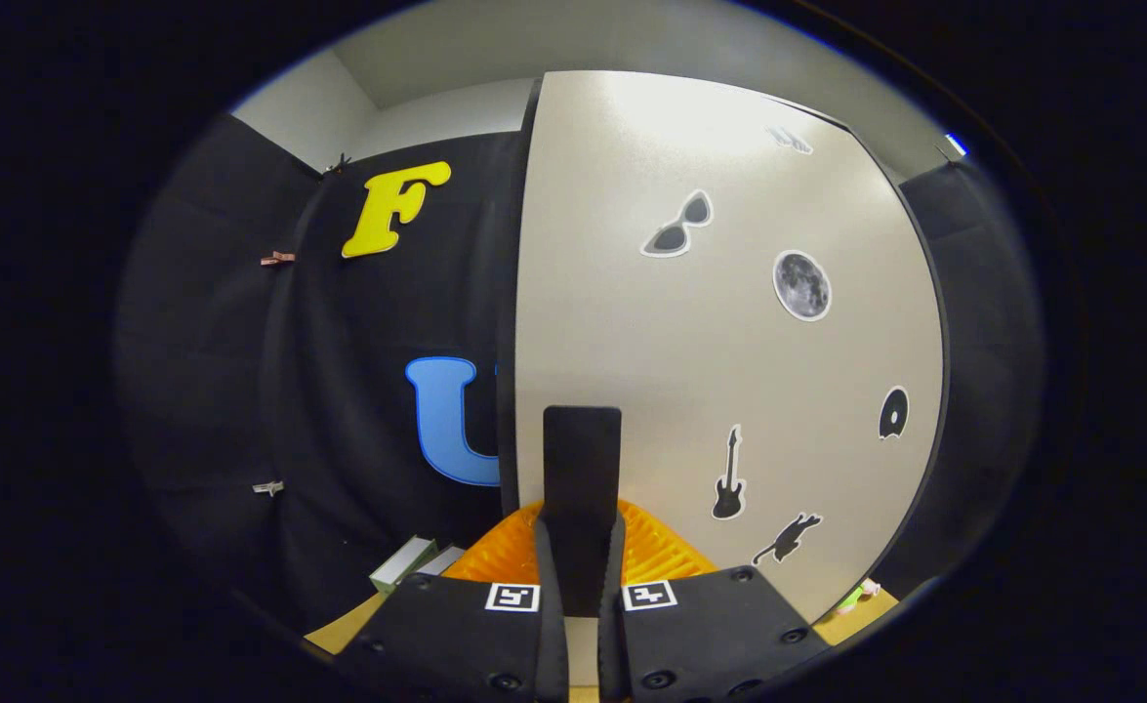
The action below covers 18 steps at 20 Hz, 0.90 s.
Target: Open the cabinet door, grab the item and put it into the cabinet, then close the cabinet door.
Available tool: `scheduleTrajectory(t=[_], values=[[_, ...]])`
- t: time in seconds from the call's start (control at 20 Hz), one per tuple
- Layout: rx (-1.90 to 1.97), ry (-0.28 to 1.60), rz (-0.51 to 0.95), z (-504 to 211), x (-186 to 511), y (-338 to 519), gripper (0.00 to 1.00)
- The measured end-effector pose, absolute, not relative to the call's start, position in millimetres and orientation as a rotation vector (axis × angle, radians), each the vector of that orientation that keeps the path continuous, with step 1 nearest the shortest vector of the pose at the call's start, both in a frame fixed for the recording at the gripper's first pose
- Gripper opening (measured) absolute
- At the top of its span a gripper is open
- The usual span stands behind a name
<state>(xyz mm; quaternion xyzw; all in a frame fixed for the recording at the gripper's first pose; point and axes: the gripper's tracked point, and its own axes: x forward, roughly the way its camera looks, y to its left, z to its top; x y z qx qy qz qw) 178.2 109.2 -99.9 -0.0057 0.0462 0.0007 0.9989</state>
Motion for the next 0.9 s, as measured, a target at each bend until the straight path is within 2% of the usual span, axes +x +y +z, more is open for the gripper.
scheduleTrajectory(t=[0.9], values=[[0.023, 0.123, 0.248, -81.0, 84.5, 79.6, 0.16]])
